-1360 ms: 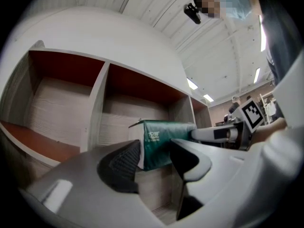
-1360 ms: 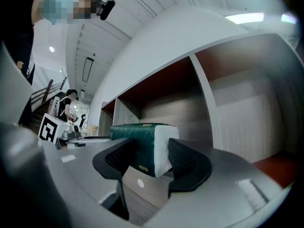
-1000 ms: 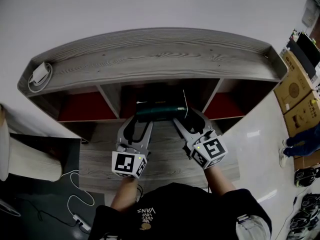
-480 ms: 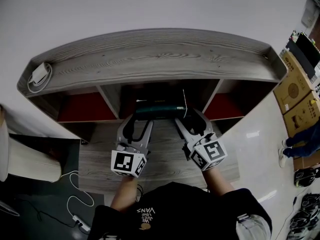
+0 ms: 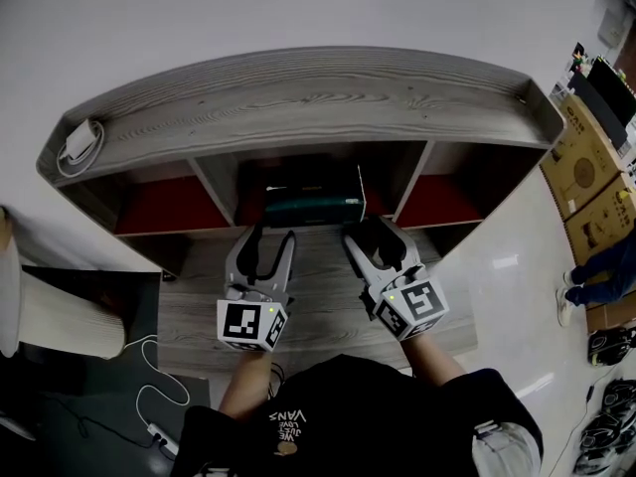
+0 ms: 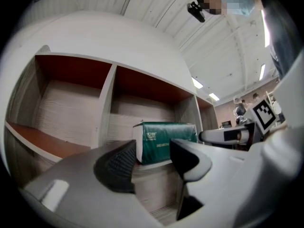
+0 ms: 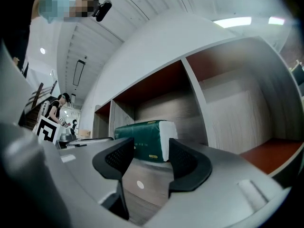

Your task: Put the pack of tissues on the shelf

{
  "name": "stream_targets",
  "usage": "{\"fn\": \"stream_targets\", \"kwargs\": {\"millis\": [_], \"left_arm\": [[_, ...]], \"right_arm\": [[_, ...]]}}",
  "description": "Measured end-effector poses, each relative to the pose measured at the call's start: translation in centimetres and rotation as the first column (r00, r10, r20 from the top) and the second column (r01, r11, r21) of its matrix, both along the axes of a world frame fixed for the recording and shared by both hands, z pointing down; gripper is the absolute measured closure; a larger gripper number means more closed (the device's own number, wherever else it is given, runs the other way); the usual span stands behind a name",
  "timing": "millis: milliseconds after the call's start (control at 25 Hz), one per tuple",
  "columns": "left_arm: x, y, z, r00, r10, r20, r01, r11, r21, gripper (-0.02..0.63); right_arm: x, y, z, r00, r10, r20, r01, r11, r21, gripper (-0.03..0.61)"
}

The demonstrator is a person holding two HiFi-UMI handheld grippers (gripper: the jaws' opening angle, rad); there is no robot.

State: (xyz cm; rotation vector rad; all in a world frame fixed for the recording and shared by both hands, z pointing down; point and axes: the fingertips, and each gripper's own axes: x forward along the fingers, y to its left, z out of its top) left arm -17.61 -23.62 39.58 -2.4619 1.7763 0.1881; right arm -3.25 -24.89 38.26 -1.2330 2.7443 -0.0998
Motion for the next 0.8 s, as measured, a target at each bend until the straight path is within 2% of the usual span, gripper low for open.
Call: {"fn": "stream_targets", "kwargs": {"millis": [160, 240, 280, 320, 360, 480, 560, 800], "left_arm": [[-0.1, 0.7, -0.5, 1.000, -0.011, 0.001, 0.011, 1.000, 0.008, 0.370], [0.3, 1.0, -0.7, 1.000, -0.001, 0.012, 0.001, 1.000, 0.015, 0.397], [0.5, 1.1, -0.7, 1.000, 0.007, 0.016, -0.007, 1.000, 0.017, 0.410], [0.8, 1.1, -0.8, 1.000, 0.015, 0.019, -0.015, 1.000, 0.019, 0.419], [1.0, 1.0, -0.8, 1.000, 0.023, 0.020, -0.023, 1.000, 0.020, 0.432], [1.5, 0.8, -0.7, 0.999, 0.039, 0.026, -0.040, 0.999, 0.023, 0.496], [1.7, 0.7, -0.7, 0.999, 0.045, 0.027, -0.046, 0.999, 0.023, 0.551], [1.7, -0.1, -0.8, 0.998, 0.053, 0.013, -0.054, 0.998, 0.016, 0.561]], "right_arm": [[0.0, 0.2, -0.2, 1.000, 0.004, 0.013, -0.004, 0.999, 0.035, 0.348], [0.0, 0.4, -0.4, 1.000, 0.008, 0.010, -0.009, 1.000, 0.030, 0.348], [0.0, 0.5, -0.4, 1.000, 0.009, 0.010, -0.009, 1.000, 0.026, 0.363], [0.0, 0.6, -0.5, 1.000, 0.007, 0.012, -0.007, 1.000, 0.024, 0.429], [0.0, 0.6, -0.6, 1.000, 0.005, 0.017, -0.005, 1.000, 0.027, 0.465], [-0.2, 0.5, -0.8, 1.000, -0.004, 0.018, 0.003, 0.999, 0.046, 0.497], [-0.5, 0.6, -0.7, 1.000, -0.020, 0.001, 0.020, 0.999, 0.047, 0.545], [-0.9, -0.2, -0.8, 1.000, -0.013, -0.003, 0.013, 0.997, 0.073, 0.574]]}}
